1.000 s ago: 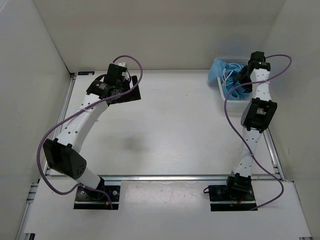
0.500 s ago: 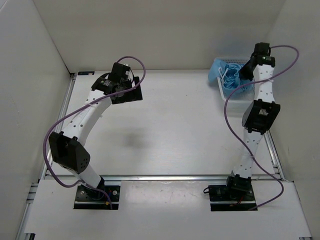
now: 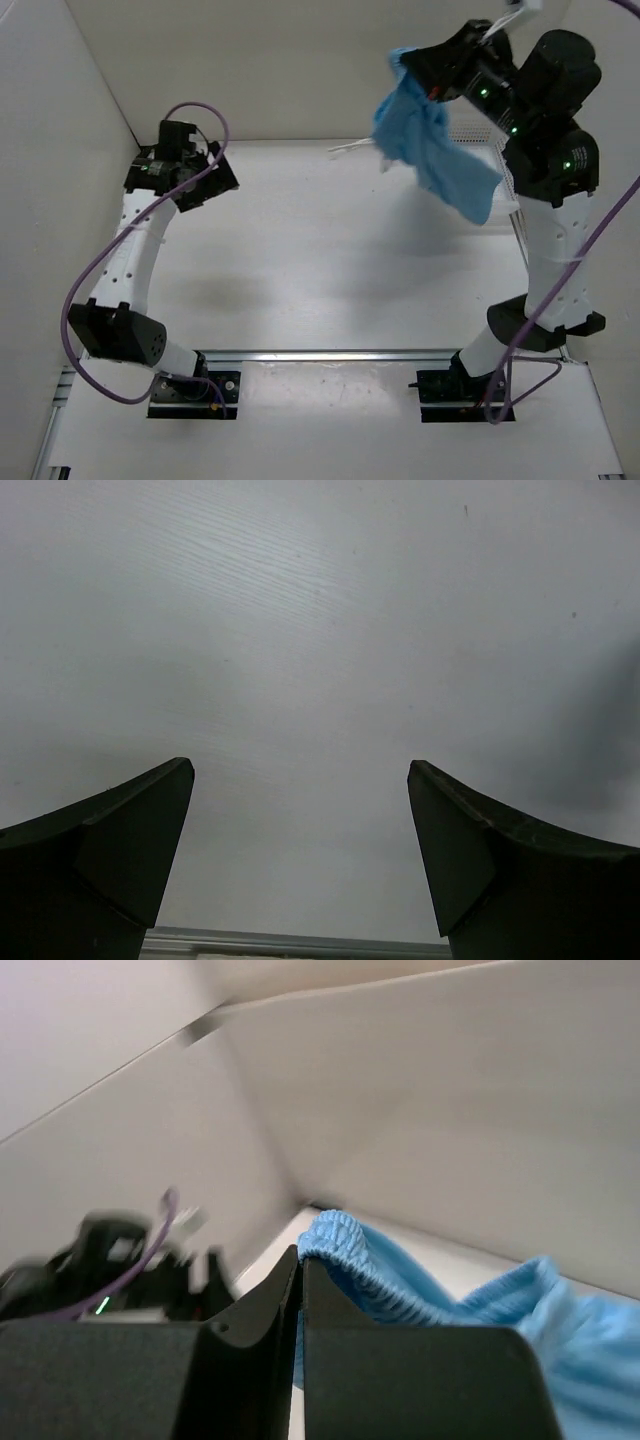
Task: Fold and stack the shorts
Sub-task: Move the shorts to the center of the board
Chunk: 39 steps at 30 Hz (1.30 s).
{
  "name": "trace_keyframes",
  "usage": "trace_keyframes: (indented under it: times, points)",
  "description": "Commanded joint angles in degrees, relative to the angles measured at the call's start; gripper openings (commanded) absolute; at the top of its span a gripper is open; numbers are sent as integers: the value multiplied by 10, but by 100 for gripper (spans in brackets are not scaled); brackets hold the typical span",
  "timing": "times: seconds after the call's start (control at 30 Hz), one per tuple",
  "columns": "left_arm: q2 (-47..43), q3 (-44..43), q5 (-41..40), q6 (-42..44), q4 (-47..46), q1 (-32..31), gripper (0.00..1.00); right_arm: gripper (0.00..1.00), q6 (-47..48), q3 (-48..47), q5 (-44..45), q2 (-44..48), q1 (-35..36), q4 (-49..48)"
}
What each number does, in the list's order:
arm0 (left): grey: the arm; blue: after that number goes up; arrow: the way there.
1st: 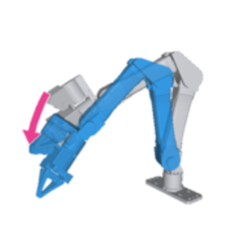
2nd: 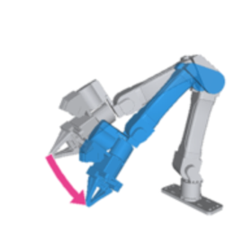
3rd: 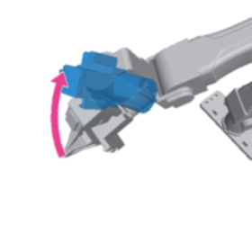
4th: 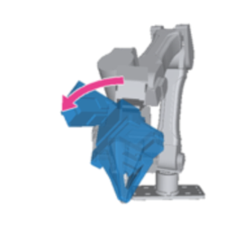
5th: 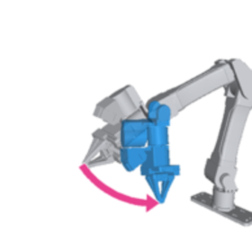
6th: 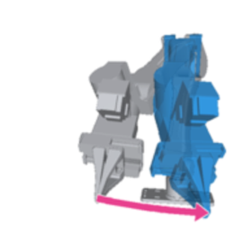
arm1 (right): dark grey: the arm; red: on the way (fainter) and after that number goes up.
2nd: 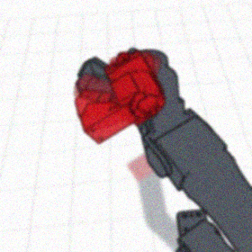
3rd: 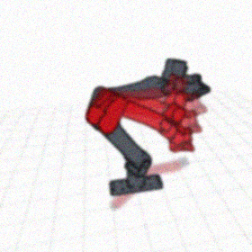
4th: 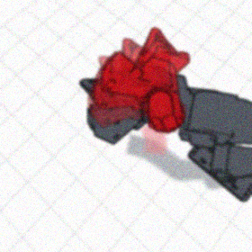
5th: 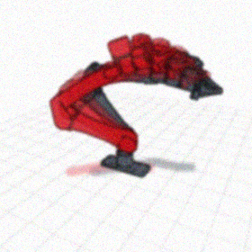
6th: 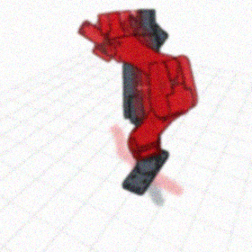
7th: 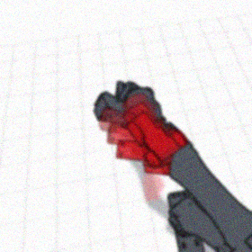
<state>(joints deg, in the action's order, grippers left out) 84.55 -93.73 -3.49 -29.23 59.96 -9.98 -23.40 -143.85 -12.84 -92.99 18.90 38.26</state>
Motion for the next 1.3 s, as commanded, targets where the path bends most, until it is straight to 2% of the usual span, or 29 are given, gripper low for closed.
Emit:
trace_keyframes:
  times: [0.0,0.1,0.13,0.23,0.27,0.3,0.33,0.37,0.43,0.5,0.57,0.73,0.8,0.93,1.07,1.17,1.2,1.23,1.27]
  points:
    - [-61,-37,35,-8,22,49,100,0,67,54,3,6,119,-6]
    - [-84,-51,40,-8,34,92,100,0,61,180,49,39,186,-6]
    - [-91,-51,45,-8,34,101,100,0,50,259,61,45,194,-11]
    - [-111,-29,58,-8,28,128,100,0,21,382,118,63,224,-21]
    - [-119,-20,67,-8,22,128,100,0,21,467,139,69,229,-32]
    - [-119,-10,74,-2,22,135,100,3,6,500,158,69,229,-32]
    - [-119,11,94,5,15,135,100,18,6,523,174,51,229,-26]
    - [-119,23,108,10,15,135,100,46,-2,546,184,41,209,-14]
    - [-106,56,129,29,8,118,100,48,-14,546,190,24,193,38]
    - [-78,78,135,35,8,98,100,69,-7,560,198,18,181,52]
    - [-58,111,140,35,-15,66,100,79,-2,565,192,25,174,58]
    - [27,132,140,30,-49,-6,97,77,-48,610,142,19,174,45]
    - [60,132,153,30,-56,-42,91,77,-69,636,105,8,174,38]
    - [139,103,159,30,-68,-96,92,81,-104,673,72,-25,174,17]
    - [198,68,159,36,-68,-134,93,79,-120,698,53,-35,174,-5]
    - [257,53,164,36,-68,-141,79,73,-132,719,19,-49,174,-30]
    - [263,47,164,36,-68,-146,66,70,-133,719,13,-57,174,-39]
    - [263,47,169,36,-68,-146,40,66,-133,724,6,-57,174,-39]
    - [269,41,169,36,-68,-146,29,57,-133,724,-10,-63,174,-49]
